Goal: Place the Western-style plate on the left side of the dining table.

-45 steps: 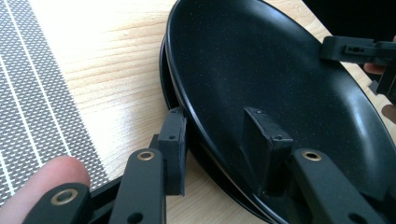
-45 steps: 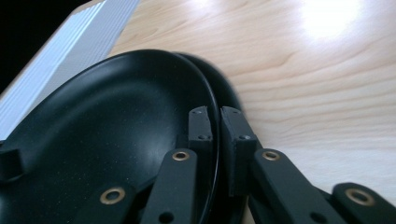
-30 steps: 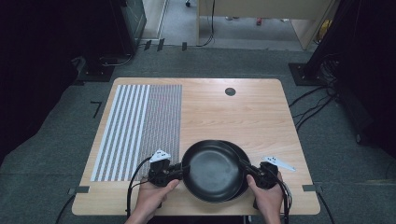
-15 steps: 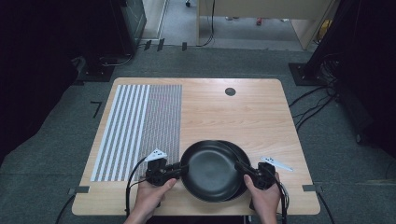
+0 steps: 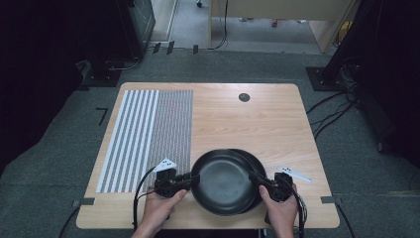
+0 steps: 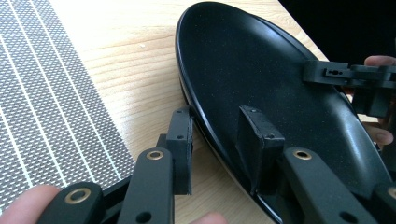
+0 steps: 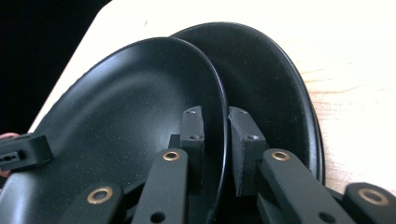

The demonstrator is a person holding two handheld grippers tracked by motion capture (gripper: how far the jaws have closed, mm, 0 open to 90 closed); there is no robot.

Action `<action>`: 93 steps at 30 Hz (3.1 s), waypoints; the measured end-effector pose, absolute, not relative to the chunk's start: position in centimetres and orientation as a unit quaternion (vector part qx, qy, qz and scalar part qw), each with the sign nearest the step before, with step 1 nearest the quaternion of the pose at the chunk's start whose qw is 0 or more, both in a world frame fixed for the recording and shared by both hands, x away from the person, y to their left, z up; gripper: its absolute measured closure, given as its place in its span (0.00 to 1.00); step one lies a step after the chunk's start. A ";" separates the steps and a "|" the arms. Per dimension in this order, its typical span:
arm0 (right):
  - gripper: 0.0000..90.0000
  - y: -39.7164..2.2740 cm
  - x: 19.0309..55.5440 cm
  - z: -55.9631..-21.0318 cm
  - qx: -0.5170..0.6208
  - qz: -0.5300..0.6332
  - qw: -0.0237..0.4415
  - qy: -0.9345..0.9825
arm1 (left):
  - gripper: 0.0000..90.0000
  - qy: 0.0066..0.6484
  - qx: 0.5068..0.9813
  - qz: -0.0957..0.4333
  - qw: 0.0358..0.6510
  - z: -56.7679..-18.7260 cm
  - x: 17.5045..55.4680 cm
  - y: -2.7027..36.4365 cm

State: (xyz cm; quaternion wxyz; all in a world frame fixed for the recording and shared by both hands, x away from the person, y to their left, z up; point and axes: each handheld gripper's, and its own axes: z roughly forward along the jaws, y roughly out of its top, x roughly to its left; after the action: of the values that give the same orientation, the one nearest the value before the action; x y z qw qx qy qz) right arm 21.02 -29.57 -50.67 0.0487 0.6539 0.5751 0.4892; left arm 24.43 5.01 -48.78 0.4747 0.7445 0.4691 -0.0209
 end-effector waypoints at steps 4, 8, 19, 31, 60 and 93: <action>0.89 -29.6 20.9 -50.4 0.659 0.494 0.041 0.566 | 0.76 0.473 0.741 -0.025 0.475 -49.0 24.4 5.1; 0.90 -29.7 20.9 -50.4 0.665 0.495 0.039 0.558 | 0.77 0.481 0.738 -0.032 0.471 -48.7 24.3 4.9; 0.94 -30.4 20.8 -50.0 0.678 0.533 0.000 0.507 | 0.84 0.498 0.720 -0.054 0.481 -48.1 24.2 5.2; 0.94 -30.1 21.2 -48.9 0.677 0.529 -0.004 0.512 | 0.85 0.509 0.708 -0.057 0.485 -47.3 24.2 5.6; 0.94 -24.1 26.8 -45.9 0.639 0.539 -0.022 0.548 | 0.85 0.548 0.668 -0.022 0.504 -44.6 26.0 12.0; 0.93 -13.6 35.6 -45.7 0.602 0.510 -0.058 0.612 | 0.85 0.626 0.593 0.017 0.506 -46.0 28.2 21.0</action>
State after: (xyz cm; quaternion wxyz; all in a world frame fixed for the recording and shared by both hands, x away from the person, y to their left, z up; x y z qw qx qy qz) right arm 35.57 -13.58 -45.67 -0.0575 0.6015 0.6119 0.5103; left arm 28.24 20.97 -45.97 0.5063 0.5933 0.6255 0.0174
